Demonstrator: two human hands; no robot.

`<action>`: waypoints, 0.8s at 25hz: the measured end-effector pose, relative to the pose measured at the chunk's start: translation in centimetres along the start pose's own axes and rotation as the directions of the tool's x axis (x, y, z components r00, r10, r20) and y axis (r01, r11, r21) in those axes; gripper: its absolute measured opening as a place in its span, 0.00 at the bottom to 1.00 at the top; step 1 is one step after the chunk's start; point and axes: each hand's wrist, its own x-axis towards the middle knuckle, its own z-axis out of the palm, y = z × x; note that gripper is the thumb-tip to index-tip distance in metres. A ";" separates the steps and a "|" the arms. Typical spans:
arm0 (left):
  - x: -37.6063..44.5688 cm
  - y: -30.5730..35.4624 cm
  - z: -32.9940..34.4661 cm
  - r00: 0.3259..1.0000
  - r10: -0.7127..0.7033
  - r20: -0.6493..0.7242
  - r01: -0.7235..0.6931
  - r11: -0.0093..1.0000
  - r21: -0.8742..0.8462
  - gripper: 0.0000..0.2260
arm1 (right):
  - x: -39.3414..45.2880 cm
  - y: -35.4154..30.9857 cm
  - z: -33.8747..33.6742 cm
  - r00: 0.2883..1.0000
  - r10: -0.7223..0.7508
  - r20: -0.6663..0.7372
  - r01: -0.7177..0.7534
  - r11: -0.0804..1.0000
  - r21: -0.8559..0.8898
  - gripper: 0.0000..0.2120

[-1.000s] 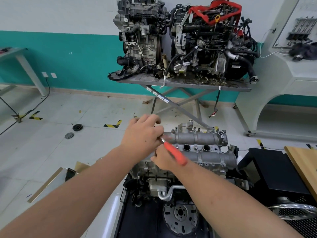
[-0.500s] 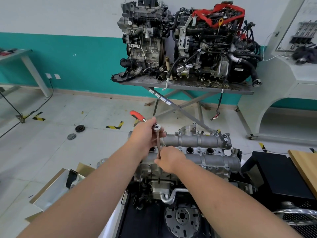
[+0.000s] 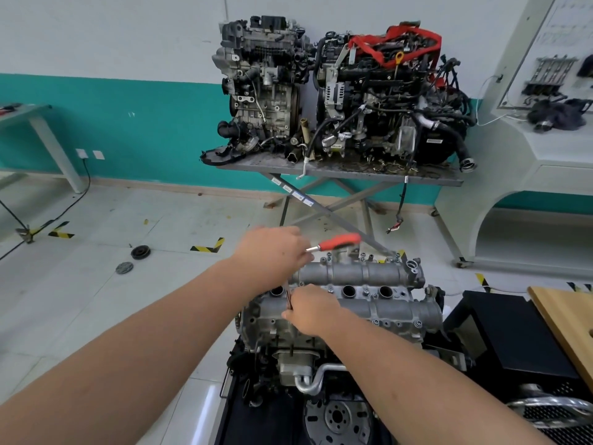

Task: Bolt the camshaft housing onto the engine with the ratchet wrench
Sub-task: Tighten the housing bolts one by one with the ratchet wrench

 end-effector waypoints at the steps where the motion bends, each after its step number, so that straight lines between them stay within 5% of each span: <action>1: -0.6 0.5 0.7 0.981 0.116 -0.157 -0.104 0.991 0.081 0.14 | -0.1 0.1 0.0 1.000 0.002 -0.017 -0.002 1.000 0.002 0.16; 3: -2.0 0.9 2.4 0.858 0.235 -0.457 -0.211 0.972 0.103 0.14 | -0.1 0.2 0.2 0.996 -0.044 -0.078 0.041 0.998 -0.039 0.16; 4: -2.4 0.9 3.5 0.791 0.188 -0.582 -0.208 0.978 0.032 0.14 | 0.0 0.2 0.2 0.993 -0.079 -0.086 0.074 0.996 -0.058 0.16; 6: -3.1 1.3 5.1 0.792 -0.107 -0.602 -0.162 0.913 -0.375 0.16 | 0.2 0.1 0.2 0.997 -0.067 -0.039 0.066 0.997 -0.032 0.14; 7: -3.4 2.1 5.4 0.813 -0.299 -0.499 -0.115 0.759 -0.641 0.15 | 0.3 0.1 0.2 0.999 -0.032 -0.015 0.032 0.999 -0.026 0.13; 9: -3.4 3.8 6.1 0.800 -0.563 -0.206 -0.051 0.277 -0.959 0.14 | 0.3 0.1 0.1 1.000 0.012 -0.006 -0.012 1.000 -0.029 0.15; 11: -2.5 4.9 6.0 0.736 -0.669 0.103 -0.068 -0.225 -0.972 0.15 | 0.3 0.3 0.1 1.000 0.014 0.011 -0.014 1.000 -0.013 0.15; 13: -1.6 4.9 5.4 0.688 -0.642 0.339 -0.118 -0.560 -0.820 0.19 | 0.2 0.4 0.1 1.000 -0.003 0.016 0.002 1.000 0.024 0.12; 16: -1.4 3.5 4.7 0.671 -0.535 0.514 -0.094 -0.748 -0.657 0.20 | 0.3 0.6 0.2 1.000 0.015 0.027 -0.016 0.999 0.047 0.17; 20: -1.5 1.7 3.8 0.635 -0.479 0.606 0.047 -0.759 -0.650 0.23 | 0.5 0.3 0.3 0.997 0.036 0.065 -0.038 0.999 0.034 0.19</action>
